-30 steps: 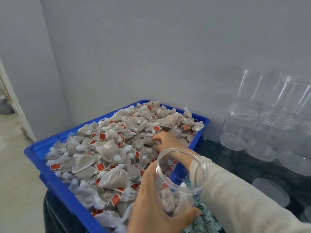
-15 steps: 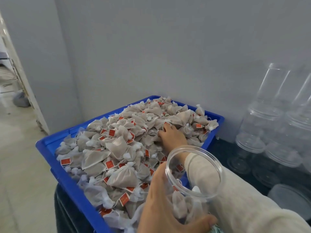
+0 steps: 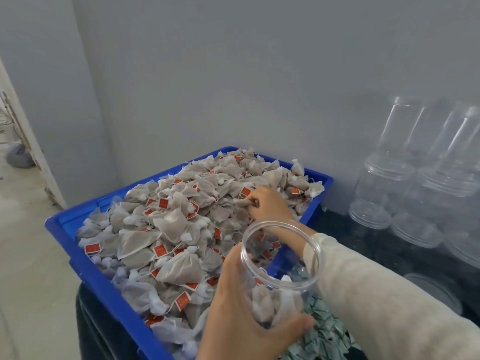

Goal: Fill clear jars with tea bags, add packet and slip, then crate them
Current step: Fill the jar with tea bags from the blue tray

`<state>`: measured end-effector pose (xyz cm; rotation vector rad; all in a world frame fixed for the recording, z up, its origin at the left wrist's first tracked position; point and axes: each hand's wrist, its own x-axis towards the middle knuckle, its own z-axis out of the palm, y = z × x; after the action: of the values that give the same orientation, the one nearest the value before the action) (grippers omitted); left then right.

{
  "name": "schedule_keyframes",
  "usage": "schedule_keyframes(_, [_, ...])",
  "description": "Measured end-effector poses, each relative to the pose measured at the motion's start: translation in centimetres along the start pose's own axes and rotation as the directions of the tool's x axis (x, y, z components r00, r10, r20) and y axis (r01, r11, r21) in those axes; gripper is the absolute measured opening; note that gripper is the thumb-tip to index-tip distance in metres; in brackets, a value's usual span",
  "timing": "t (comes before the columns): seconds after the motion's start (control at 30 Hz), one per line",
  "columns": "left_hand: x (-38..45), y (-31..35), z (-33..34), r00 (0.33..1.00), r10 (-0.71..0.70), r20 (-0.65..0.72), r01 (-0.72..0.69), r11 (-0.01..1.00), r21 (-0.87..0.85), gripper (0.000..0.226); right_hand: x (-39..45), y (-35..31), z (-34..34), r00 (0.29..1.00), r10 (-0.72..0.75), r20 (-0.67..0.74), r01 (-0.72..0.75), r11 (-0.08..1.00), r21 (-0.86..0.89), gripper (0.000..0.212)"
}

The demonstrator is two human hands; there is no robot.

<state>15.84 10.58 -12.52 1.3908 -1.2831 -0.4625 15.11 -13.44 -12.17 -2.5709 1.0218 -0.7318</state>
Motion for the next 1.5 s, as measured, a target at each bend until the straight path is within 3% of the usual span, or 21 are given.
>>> schedule_keyframes(0.13, [-0.1, -0.1, -0.1, 0.998, 0.068, -0.011, -0.069, 0.995, -0.069, 0.097, -2.1, -1.3, -4.7, 0.978, 0.124, 0.168, -0.173, 0.929, 0.326, 0.005])
schedule_keyframes(0.3, [-0.2, 0.1, -0.3, 0.997, 0.081, -0.004, -0.081, 0.987, -0.137, 0.094, -4.7, -3.7, -10.9, 0.969, 0.128, 0.213, -0.216, 0.858, 0.466, 0.015])
schedule_keyframes(0.47, [-0.3, 0.2, -0.2, 0.996, 0.082, -0.035, -0.086, 0.990, -0.112, 0.087, -7.2, -7.1, -16.8, 0.985, 0.036, 0.171, -0.128, 0.813, 0.567, 0.022])
schedule_keyframes(0.63, [-0.5, -0.7, -0.4, 0.995, -0.045, -0.087, 0.047, 0.999, 0.018, 0.114, -8.8, -9.7, -20.7, 0.981, -0.119, 0.150, -0.006, 0.765, 0.644, 0.027])
schedule_keyframes(0.77, [-0.5, -0.5, -0.4, 0.996, -0.061, -0.071, 0.062, 0.998, 0.005, 0.107, -9.4, -10.5, -21.5, 0.975, -0.164, 0.153, 0.041, 0.801, 0.597, 0.025])
schedule_keyframes(0.9, [-0.3, -0.4, -0.3, 0.996, -0.058, -0.063, 0.055, 0.997, -0.051, 0.105, -9.9, -10.5, -20.4, 0.955, -0.136, 0.262, -0.024, 0.850, 0.526, 0.021])
schedule_keyframes(1.1, [-0.3, -0.4, -0.3, 0.996, -0.059, -0.067, 0.053, 0.994, -0.092, 0.101, -10.7, -10.8, -17.5, 0.924, -0.071, 0.377, -0.038, 0.961, 0.275, 0.020])
schedule_keyframes(1.27, [-0.3, -0.4, -0.3, 0.993, -0.095, -0.077, 0.087, 0.991, -0.098, 0.110, -10.5, -11.3, -16.1, 0.922, -0.077, 0.379, 0.054, 0.996, 0.069, 0.017])
schedule_keyframes(1.4, [-0.3, -0.4, -0.3, 0.993, -0.086, -0.082, 0.079, 0.993, -0.085, 0.102, -10.3, -11.8, -15.7, 0.879, -0.060, 0.472, 0.044, 0.998, 0.045, 0.003])
schedule_keyframes(1.5, [-0.2, -0.4, -0.3, 0.993, -0.090, -0.081, 0.086, 0.995, -0.056, 0.101, -10.3, -12.3, -15.5, 0.837, -0.051, 0.546, 0.039, 0.999, 0.033, 0.010])
